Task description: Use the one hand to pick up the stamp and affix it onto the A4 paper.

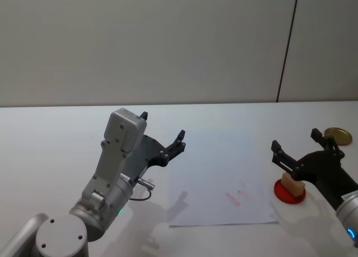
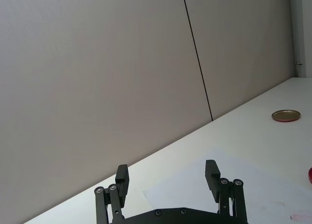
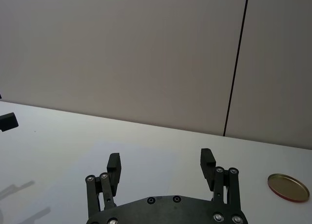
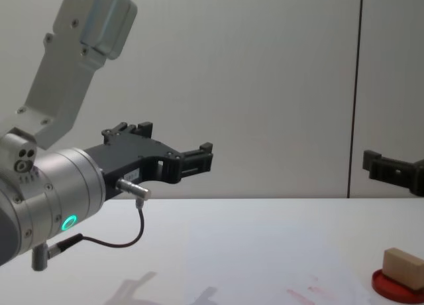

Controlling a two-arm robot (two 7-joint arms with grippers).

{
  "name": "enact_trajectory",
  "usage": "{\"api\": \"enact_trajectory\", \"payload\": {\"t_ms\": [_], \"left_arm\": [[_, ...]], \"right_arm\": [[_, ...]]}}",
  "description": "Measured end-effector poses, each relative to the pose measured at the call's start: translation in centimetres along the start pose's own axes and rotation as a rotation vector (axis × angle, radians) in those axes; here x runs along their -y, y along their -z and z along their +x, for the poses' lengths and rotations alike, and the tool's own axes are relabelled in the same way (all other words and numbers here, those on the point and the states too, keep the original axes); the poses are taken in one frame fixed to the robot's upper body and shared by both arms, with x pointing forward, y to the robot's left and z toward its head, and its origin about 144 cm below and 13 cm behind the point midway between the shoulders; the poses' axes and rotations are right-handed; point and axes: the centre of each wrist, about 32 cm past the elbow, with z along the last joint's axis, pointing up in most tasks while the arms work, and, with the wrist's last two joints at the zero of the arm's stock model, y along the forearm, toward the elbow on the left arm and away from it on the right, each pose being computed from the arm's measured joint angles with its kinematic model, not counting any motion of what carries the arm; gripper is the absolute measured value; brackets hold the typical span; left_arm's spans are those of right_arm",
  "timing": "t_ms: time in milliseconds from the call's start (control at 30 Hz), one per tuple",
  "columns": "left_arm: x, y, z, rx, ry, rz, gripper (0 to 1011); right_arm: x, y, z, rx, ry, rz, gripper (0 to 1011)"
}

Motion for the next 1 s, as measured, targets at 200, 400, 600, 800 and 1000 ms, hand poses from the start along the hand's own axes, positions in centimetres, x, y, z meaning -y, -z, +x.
{"api": "enact_trajectory", "payload": {"t_ms": [200,400,600,800,1000], "left_arm": [[0.0,0.0,0.0,0.000,0.000,0.000,993],[0.0,0.0,0.0,0.000,0.000,0.000,993],[0.0,0.0,0.0,0.000,0.000,0.000,993],[0.0,0.0,0.0,0.000,0.000,0.000,993],[0.0,0.0,0.0,0.000,0.000,0.000,993]], "right_arm": [[0.0,0.0,0.0,0.000,0.000,0.000,1001],[0.0,0.0,0.0,0.000,0.000,0.000,1001],[0.0,0.0,0.0,0.000,0.000,0.000,1001],[-0.2,0.2,0.5,0.006,-0.004,-0.015,1001],[-0.5,0.7,1.8,0.020,-0.026,-0.056,1001]]}}
